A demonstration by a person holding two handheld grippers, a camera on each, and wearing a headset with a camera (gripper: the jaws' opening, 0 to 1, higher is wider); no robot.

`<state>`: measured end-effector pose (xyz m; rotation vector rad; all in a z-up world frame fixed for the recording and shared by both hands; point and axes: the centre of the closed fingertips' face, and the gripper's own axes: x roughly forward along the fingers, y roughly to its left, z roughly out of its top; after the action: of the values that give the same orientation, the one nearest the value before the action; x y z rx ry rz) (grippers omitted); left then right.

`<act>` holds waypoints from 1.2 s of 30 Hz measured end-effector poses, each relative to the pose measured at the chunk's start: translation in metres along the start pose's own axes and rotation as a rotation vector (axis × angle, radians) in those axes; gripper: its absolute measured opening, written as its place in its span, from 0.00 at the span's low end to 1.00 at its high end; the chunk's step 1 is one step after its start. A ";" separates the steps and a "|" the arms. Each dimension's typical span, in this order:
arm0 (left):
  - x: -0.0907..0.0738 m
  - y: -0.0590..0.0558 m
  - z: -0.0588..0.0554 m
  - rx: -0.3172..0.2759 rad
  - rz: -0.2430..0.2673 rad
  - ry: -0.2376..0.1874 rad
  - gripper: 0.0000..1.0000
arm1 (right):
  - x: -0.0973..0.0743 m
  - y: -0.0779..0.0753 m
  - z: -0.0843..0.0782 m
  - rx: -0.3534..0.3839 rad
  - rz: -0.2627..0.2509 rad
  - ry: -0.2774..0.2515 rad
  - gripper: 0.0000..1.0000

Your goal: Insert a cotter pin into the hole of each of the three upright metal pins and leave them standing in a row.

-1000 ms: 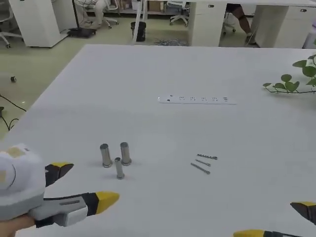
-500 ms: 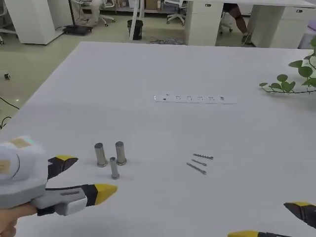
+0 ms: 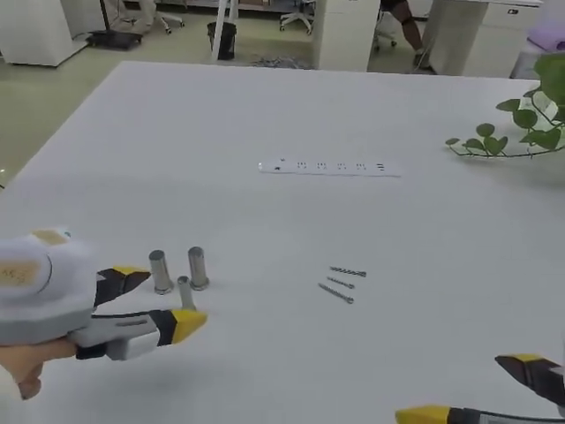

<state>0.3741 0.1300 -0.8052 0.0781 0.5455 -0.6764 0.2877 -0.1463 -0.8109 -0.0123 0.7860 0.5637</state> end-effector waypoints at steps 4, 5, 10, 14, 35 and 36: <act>0.008 0.001 -0.003 -0.001 -0.016 0.010 0.57 | 0.001 -0.001 0.000 0.007 -0.004 0.003 1.00; 0.009 0.001 -0.003 -0.002 -0.017 0.012 0.56 | 0.001 -0.001 0.000 0.008 -0.005 0.004 1.00; 0.018 0.004 -0.006 -0.006 -0.026 0.022 0.53 | 0.003 -0.002 0.000 0.012 -0.010 0.007 1.00; 0.023 0.002 -0.006 -0.013 -0.043 0.022 0.47 | 0.003 -0.003 -0.001 0.016 -0.012 0.010 1.00; 0.031 0.010 -0.011 -0.060 -0.030 0.033 0.26 | 0.004 -0.001 -0.005 0.023 0.001 0.025 0.99; 0.031 0.010 -0.011 -0.063 -0.029 0.033 0.26 | 0.004 -0.001 -0.005 0.022 0.001 0.025 0.99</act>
<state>0.3957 0.1229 -0.8313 0.0225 0.5998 -0.6869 0.2873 -0.1464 -0.8176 0.0012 0.8167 0.5570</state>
